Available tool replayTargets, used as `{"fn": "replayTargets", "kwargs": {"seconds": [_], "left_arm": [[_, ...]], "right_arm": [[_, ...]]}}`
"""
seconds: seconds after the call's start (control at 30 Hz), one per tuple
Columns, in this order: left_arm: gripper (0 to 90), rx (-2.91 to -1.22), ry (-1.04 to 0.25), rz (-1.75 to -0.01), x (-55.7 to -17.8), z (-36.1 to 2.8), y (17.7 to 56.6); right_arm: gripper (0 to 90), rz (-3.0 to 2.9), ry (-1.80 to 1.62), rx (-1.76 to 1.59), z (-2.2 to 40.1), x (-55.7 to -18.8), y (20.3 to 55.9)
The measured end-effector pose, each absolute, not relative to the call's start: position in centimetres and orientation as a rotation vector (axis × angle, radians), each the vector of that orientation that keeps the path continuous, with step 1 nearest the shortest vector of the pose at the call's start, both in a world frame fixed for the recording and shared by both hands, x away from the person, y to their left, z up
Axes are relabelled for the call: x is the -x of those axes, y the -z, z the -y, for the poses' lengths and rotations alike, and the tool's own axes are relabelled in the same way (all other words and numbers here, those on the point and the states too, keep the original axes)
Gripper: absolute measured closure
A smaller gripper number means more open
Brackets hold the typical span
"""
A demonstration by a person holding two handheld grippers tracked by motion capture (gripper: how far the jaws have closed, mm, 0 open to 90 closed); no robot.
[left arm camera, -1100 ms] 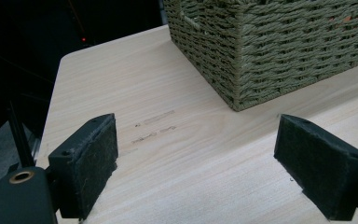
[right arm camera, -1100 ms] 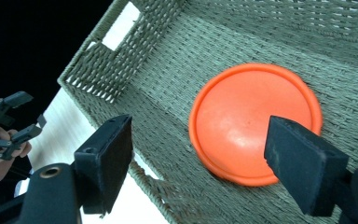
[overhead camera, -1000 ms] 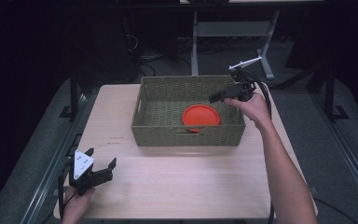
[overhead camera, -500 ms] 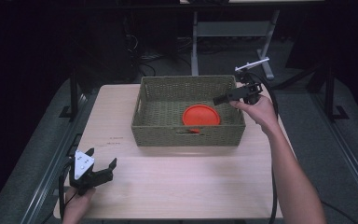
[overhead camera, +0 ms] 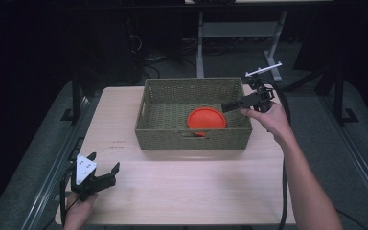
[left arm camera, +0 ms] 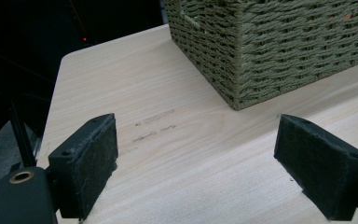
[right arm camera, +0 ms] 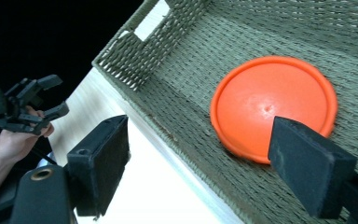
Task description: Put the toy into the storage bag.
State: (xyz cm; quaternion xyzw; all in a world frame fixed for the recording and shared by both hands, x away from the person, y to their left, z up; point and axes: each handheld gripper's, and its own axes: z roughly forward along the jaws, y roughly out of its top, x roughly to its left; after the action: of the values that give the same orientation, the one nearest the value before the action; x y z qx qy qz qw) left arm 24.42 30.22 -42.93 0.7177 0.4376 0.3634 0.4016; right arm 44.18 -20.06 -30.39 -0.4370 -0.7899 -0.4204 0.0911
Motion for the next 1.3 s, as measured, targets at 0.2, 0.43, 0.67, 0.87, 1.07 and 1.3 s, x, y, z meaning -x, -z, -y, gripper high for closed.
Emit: {"fn": "replayTargets", "kwargs": {"seconds": [0.2,0.43,0.67,0.87,1.07,1.3], "left_arm": [[12.7,-1.818,-0.916,-1.098,-24.4,-30.2,42.9],[12.7,-1.818,-0.916,-1.097,-24.4,-30.2,43.0],[12.7,-1.814,-0.92,-1.101,-24.4,-30.2,42.9],[12.7,-1.811,-0.919,-1.106,-24.4,-30.2,42.9],[12.7,-1.819,-0.921,-1.099,-24.4,-30.1,42.9],[12.7,-1.815,-0.919,-1.112,-24.4,-30.2,42.9]], "right_arm": [[20.7,2.356,1.261,1.29,20.3,-43.6,30.4],[20.8,2.351,1.274,1.27,20.6,-42.8,30.6],[20.5,2.36,1.28,1.251,20.7,-42.0,30.9],[20.0,2.354,1.28,1.243,20.9,-41.3,31.3],[19.5,2.354,1.286,1.224,21.1,-40.4,31.7],[19.4,2.371,1.281,1.202,21.2,-39.4,32.0]]}}
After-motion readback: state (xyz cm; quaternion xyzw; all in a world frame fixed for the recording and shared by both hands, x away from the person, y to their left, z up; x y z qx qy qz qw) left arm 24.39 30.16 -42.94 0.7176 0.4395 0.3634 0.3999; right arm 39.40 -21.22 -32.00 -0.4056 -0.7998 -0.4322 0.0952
